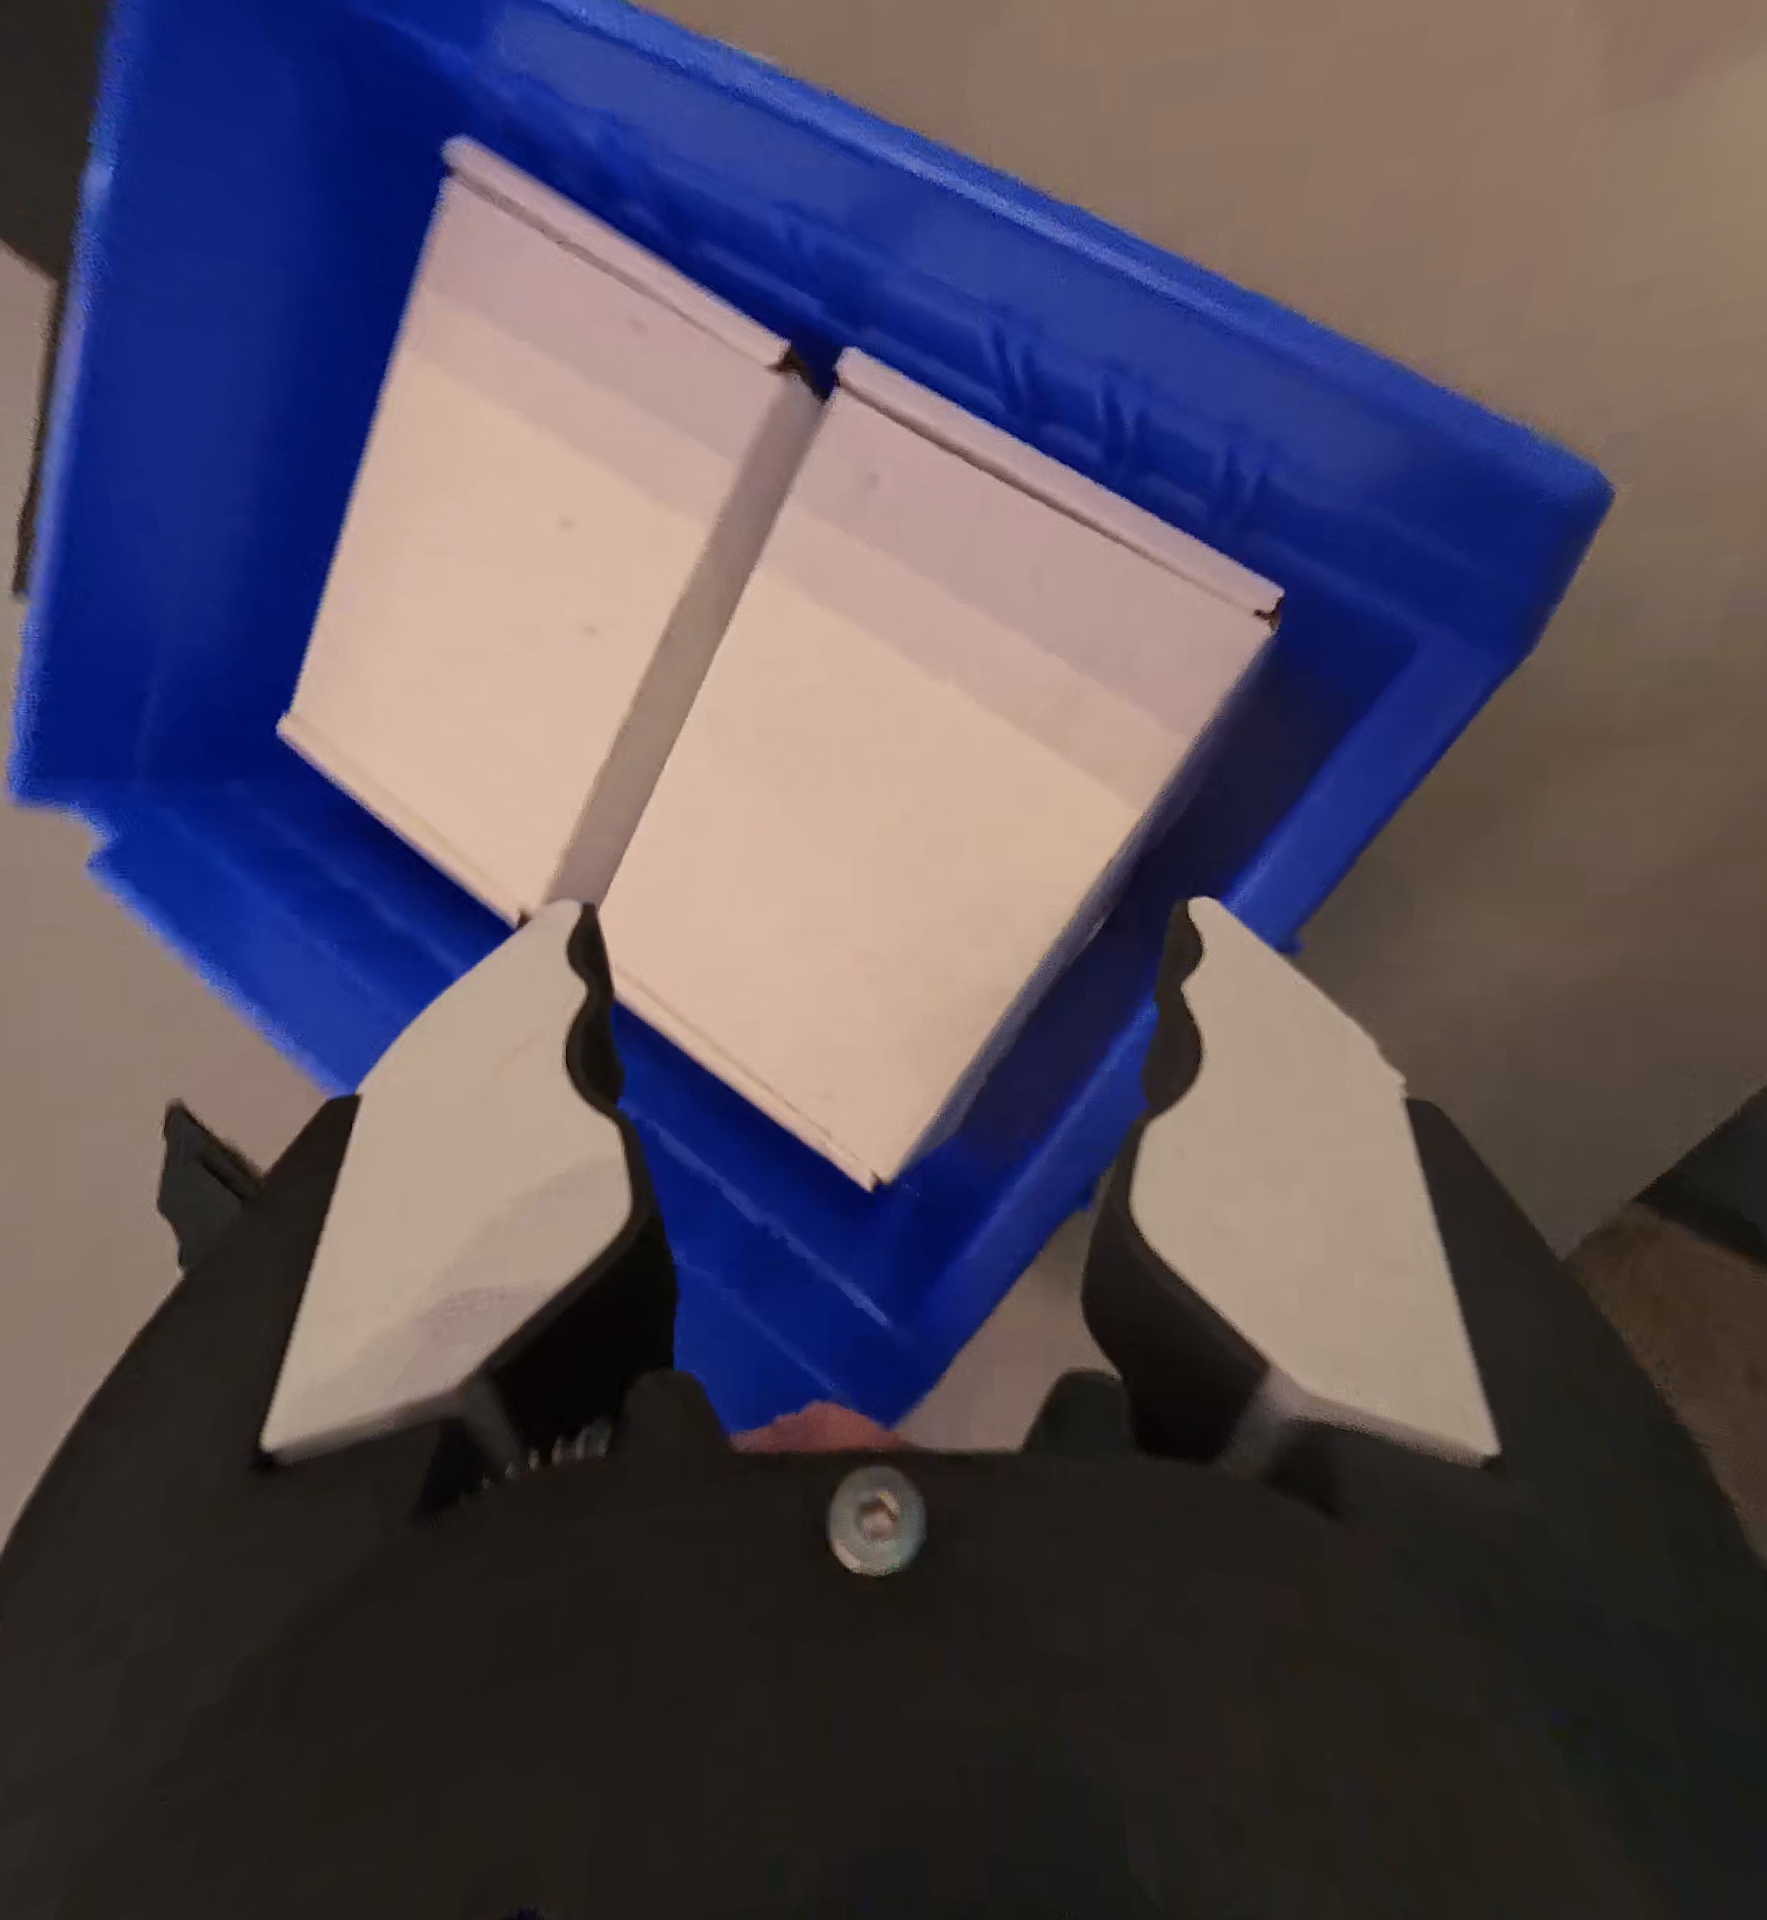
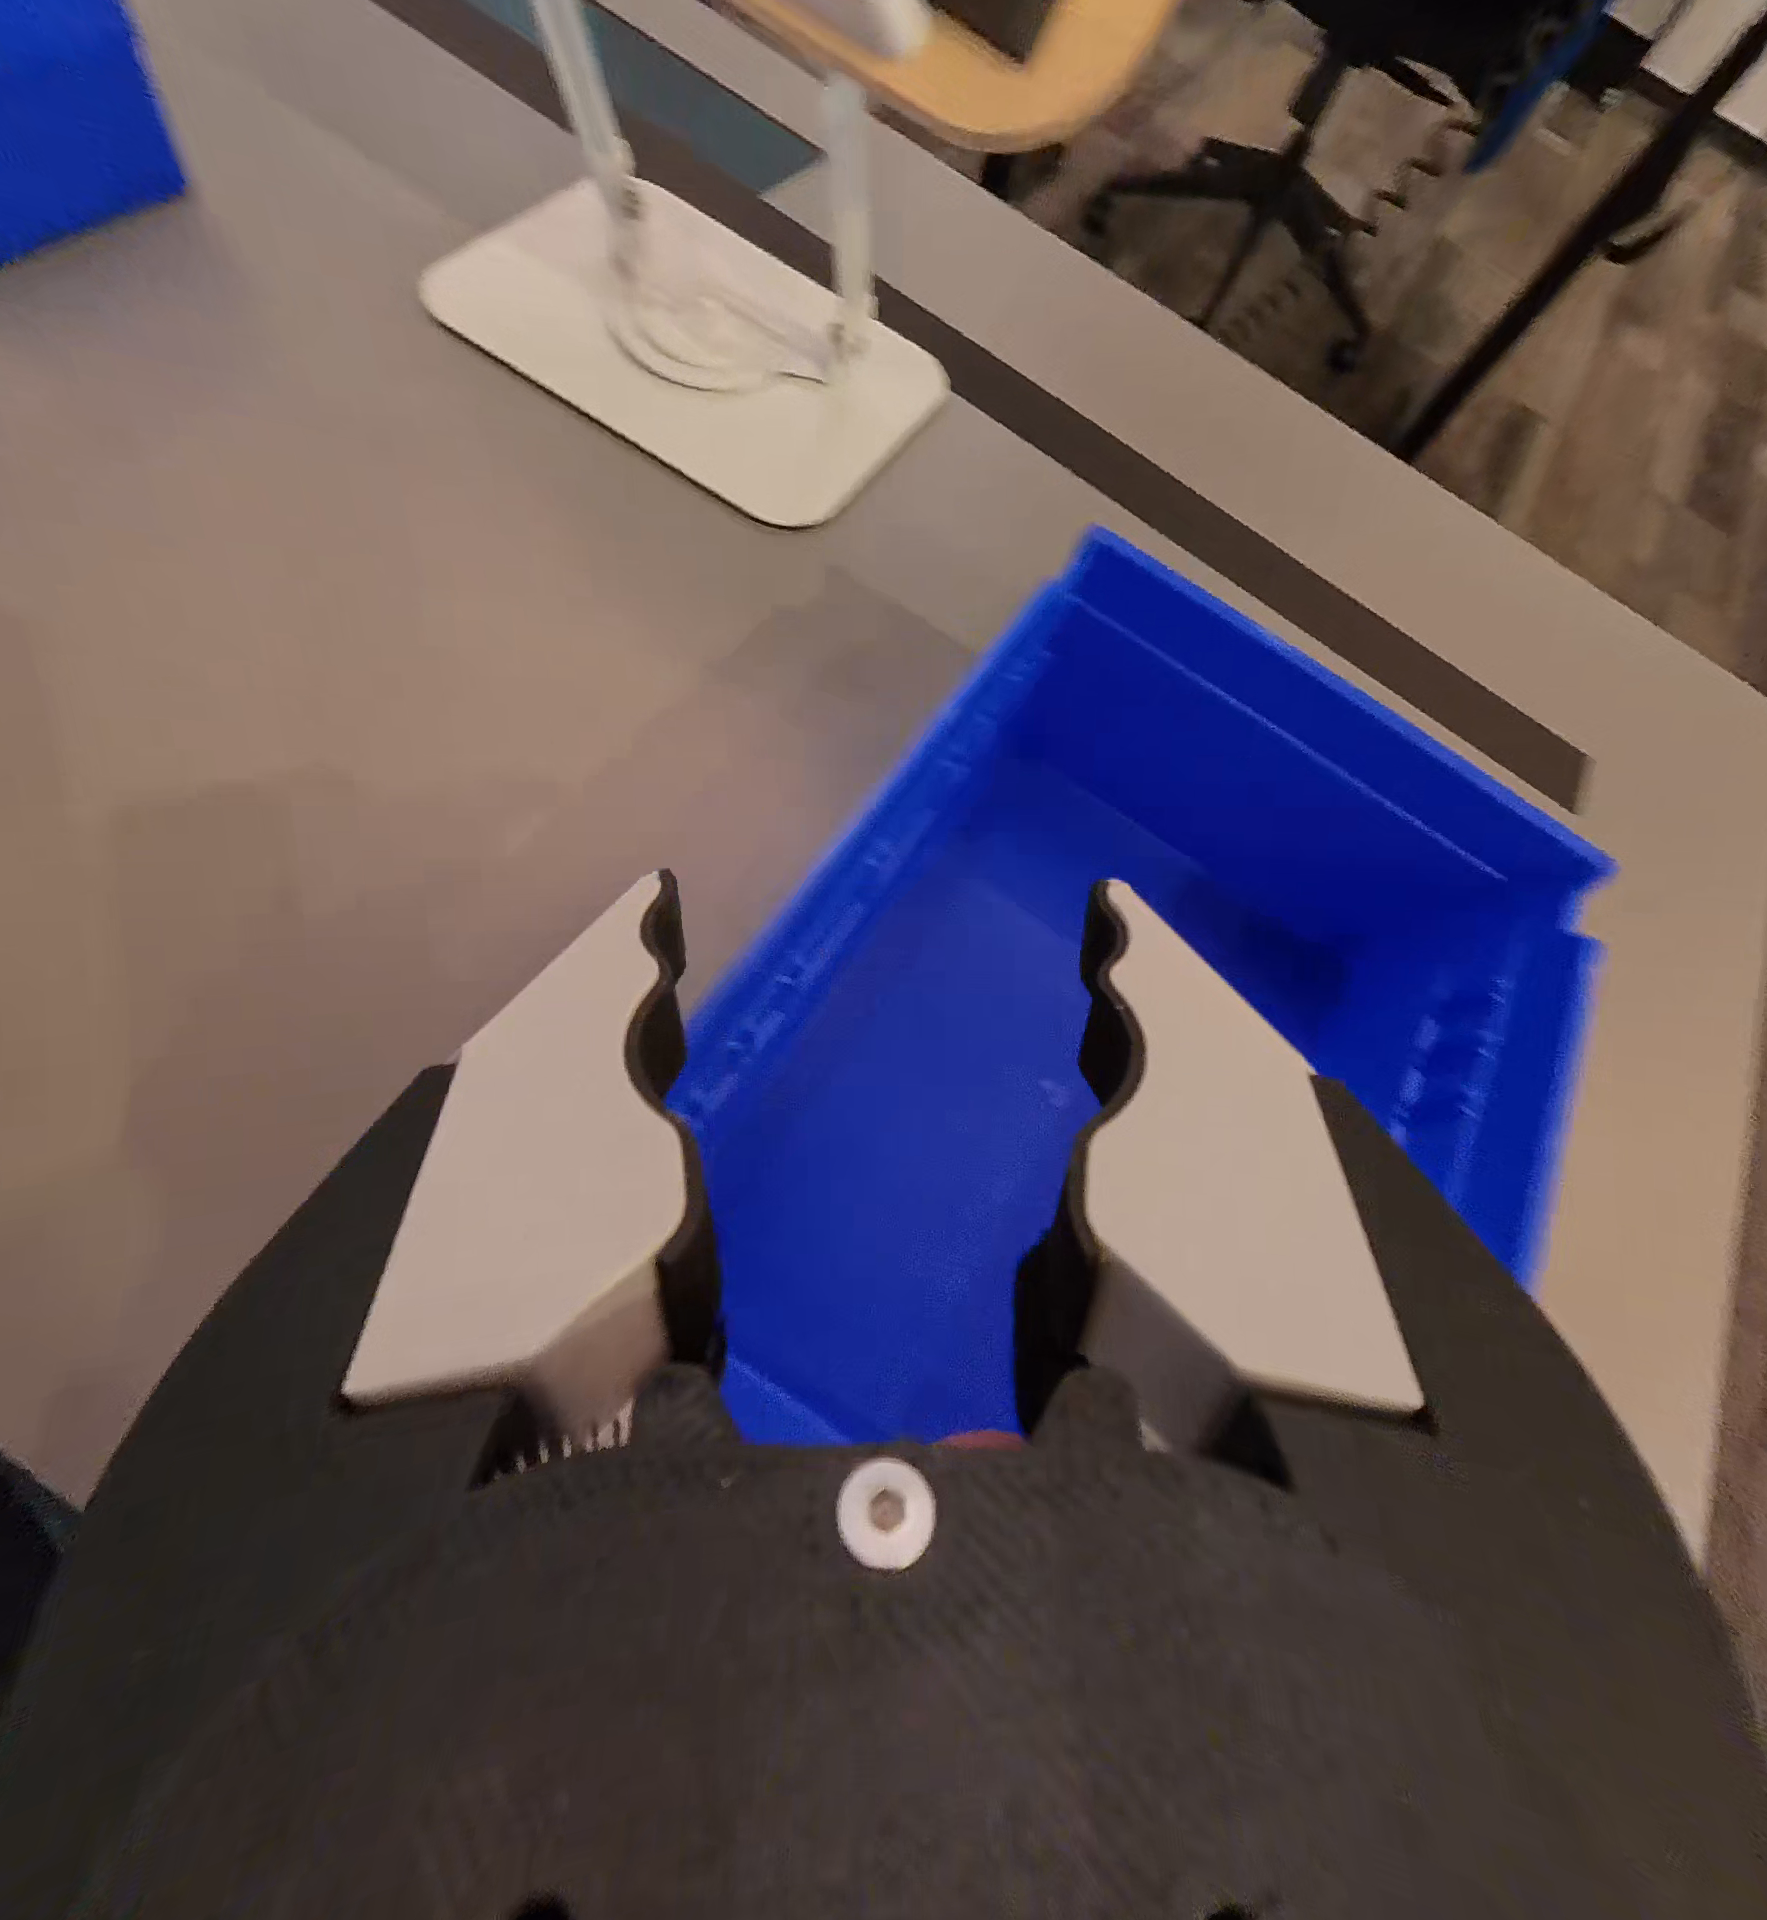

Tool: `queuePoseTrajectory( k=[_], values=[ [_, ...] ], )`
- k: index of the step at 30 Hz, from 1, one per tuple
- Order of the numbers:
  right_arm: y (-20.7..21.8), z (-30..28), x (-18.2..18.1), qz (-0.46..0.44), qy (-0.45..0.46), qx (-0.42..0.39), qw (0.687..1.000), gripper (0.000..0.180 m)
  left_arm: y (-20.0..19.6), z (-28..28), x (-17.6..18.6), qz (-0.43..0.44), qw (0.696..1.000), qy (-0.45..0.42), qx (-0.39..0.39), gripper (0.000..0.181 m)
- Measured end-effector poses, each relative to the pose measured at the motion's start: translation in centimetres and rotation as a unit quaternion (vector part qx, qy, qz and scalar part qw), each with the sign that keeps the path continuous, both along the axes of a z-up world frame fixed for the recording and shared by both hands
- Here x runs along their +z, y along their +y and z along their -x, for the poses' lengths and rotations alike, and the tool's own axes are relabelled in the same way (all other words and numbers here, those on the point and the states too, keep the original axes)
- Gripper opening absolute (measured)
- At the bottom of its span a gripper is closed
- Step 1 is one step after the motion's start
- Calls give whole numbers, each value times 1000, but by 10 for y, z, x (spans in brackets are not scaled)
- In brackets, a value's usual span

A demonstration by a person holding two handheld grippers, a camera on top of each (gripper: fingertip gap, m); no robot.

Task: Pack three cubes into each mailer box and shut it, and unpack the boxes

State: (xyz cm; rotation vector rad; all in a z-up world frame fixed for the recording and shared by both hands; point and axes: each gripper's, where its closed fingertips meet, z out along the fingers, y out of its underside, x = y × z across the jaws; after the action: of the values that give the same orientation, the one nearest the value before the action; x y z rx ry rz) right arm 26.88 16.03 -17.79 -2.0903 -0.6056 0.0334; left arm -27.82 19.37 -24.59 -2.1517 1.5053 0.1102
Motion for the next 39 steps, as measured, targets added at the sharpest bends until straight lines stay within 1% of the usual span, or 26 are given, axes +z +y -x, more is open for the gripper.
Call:
queuePoseTrajectory(
  k=[2,4,6,8,11,14,17,18,19,20,21,23,26,29,32,36,39],
  values=[
    [-2,25,-5,6,1,31,1000,75,7,-8,-15,24,998,26,-46,99],
    [-4,46,-10,9,4,59,998,72,14,-6,-31,58,994,64,-72,104],
    [-7,61,-14,16,7,77,997,71,17,-5,-42,94,988,78,-94,106],
    [-10,73,-17,19,13,90,996,70,14,0,-55,136,979,104,-111,115],
    [-12,82,-22,27,17,102,994,69,19,3,-60,143,974,120,-131,127],
    [-12,88,-27,33,15,110,993,69,21,6,-61,147,967,147,-146,131],
    [-12,92,-28,35,18,115,993,68,24,6,-61,152,967,147,-143,131],
    [-12,93,-29,36,21,117,992,68,28,12,-62,154,966,158,-134,132],
    [-13,94,-30,38,24,118,992,68,28,15,-65,163,967,154,-124,134],
    [-13,95,-31,40,26,120,992,68,26,16,-68,180,966,145,-114,133],
    [-13,95,-32,42,25,120,992,68,23,15,-70,188,966,136,-116,130],
    [-14,96,-35,45,22,120,991,67,21,18,-71,181,964,146,-127,129],
    [-13,99,-38,50,29,125,990,67,22,19,-73,185,963,149,-130,130],
    [-13,104,-40,55,32,133,989,67,22,21,-78,205,958,158,-123,136],
    [-15,109,-44,60,26,139,988,66,21,24,-82,243,950,161,-110,139],
    [-18,112,-48,66,31,144,987,65,20,27,-80,268,938,192,-106,137],
    [-19,112,-49,67,30,146,986,64,20,27,-79,268,938,191,-106,137]
  ],
)
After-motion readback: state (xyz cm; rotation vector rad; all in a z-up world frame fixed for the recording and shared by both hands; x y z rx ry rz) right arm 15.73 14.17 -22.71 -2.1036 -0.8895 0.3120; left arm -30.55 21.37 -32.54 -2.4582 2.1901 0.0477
